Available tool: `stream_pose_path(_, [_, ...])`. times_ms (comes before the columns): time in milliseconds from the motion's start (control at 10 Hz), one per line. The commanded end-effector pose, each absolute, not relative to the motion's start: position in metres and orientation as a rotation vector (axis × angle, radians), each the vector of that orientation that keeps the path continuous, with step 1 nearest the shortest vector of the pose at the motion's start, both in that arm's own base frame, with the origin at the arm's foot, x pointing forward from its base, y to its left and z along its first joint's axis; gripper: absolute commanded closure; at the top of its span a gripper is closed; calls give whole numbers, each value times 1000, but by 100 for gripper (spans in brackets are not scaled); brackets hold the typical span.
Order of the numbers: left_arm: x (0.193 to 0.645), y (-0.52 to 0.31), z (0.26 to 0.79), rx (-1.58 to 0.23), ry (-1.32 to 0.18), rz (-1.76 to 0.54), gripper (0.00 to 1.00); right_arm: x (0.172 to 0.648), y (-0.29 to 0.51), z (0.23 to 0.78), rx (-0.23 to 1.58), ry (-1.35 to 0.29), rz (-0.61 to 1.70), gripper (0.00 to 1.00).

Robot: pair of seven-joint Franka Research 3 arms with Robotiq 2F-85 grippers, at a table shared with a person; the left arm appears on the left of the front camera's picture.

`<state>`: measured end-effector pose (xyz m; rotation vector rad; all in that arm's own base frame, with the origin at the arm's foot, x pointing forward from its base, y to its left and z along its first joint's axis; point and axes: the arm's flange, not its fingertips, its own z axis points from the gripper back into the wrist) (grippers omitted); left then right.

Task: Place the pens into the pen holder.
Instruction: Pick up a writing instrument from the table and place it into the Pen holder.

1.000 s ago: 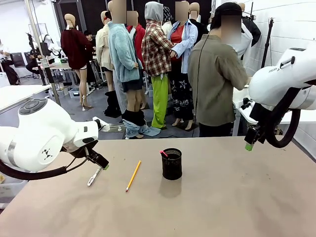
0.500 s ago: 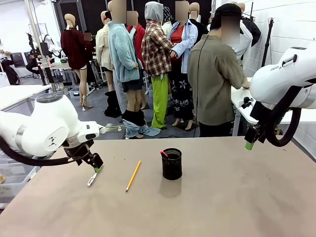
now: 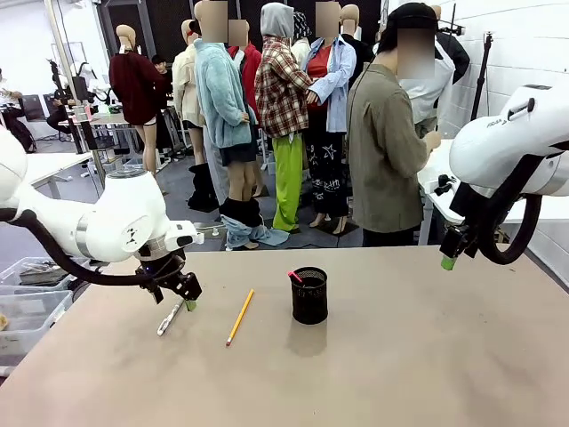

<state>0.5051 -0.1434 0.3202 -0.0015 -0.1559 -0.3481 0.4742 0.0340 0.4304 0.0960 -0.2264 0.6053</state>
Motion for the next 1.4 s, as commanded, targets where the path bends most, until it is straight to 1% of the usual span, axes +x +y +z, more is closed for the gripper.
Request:
stream_pose_path(0, [511,-141,319,-23,-128,-342,0,473,33,427,75,-238,617,14])
stream_pose_path(200, [514,-136,310,-34,-117,-334,0,473,33,427,75,-238,617,14])
stream_pose_path(300, [513,-137,306,-28,-107,-332,11,473,33,427,75,-238,617,14])
stream_pose_path(700, [513,-136,301,-21,-81,-354,90,473,33,427,75,-238,617,14])
stream_pose_path(800, [513,-137,300,-13,-68,-363,100,473,33,427,75,-238,617,14])
stream_pose_path(1300, [506,-141,306,-12,-43,-414,100,473,33,427,75,-238,617,14])
